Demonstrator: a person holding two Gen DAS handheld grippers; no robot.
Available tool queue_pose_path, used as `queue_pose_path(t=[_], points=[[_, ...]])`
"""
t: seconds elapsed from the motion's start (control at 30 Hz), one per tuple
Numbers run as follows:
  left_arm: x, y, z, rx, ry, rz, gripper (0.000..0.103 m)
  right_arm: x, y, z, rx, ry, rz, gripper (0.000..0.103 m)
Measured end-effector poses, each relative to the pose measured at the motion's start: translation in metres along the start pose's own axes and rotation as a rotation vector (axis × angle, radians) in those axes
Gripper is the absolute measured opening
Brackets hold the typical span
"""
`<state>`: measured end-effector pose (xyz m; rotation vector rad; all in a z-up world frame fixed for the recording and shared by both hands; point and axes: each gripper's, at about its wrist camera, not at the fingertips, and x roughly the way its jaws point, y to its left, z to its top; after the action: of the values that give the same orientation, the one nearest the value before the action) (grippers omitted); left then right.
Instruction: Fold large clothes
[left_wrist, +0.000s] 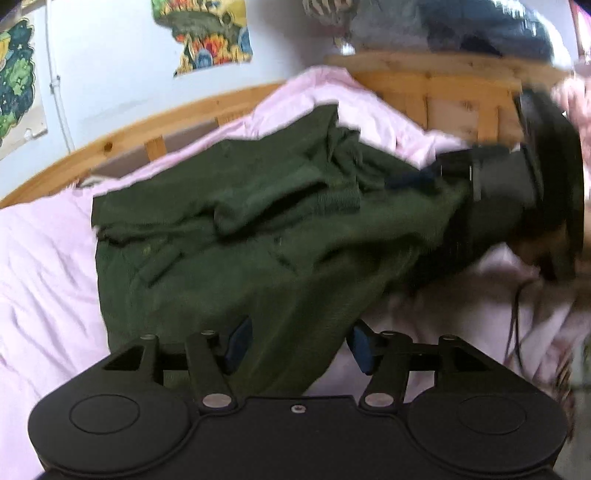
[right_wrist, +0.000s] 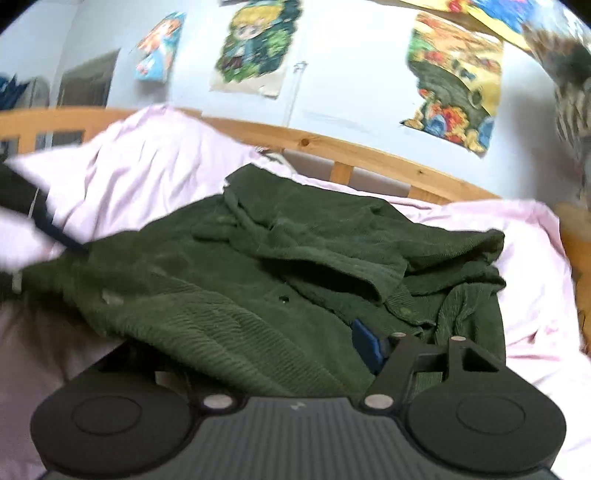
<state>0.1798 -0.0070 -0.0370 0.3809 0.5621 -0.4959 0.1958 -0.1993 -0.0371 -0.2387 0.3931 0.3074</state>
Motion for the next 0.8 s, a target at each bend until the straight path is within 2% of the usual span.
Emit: queue_pose_path(t=[0.1,0.23,0.33,0.43,0.5,0.57,0.63,0.73,0.8], points=[[0.016,-0.016,-0.010,0.068,0.069,0.091,0.067,0.001,-0.010,0.003,0.043,-0.008,0.009,0.064],[0.037,-0.034,-0.016,0.121,0.101,0.116,0.069,0.000,-0.021,0.007,0.116,-0.024,0.027,0.060],[0.052,-0.048,-0.015,0.224,0.111,0.231,0.069,-0.002,-0.026,0.008,0.165,-0.034,0.034,0.060],[0.063,-0.042,-0.015,0.246,0.139,0.314,0.067,-0.004,-0.030,0.009,0.195,-0.045,0.036,0.060],[0.064,-0.032,-0.017,0.251,0.156,0.362,0.062,-0.004,-0.032,0.010,0.200,-0.051,0.033,0.060],[0.061,-0.021,-0.020,0.263,0.169,0.414,0.047,-0.004,-0.032,0.011,0.197,-0.055,0.027,0.060],[0.056,-0.006,-0.023,0.255,0.189,0.454,0.037,-0.005,-0.032,0.011,0.187,-0.060,0.024,0.060],[0.044,0.021,-0.023,0.168,0.184,0.466,0.014,-0.005,-0.028,0.009,0.161,-0.056,0.025,0.063],[0.035,0.035,-0.012,0.128,0.147,0.474,0.010,-0.005,-0.022,0.006,0.123,-0.044,0.022,0.066]])
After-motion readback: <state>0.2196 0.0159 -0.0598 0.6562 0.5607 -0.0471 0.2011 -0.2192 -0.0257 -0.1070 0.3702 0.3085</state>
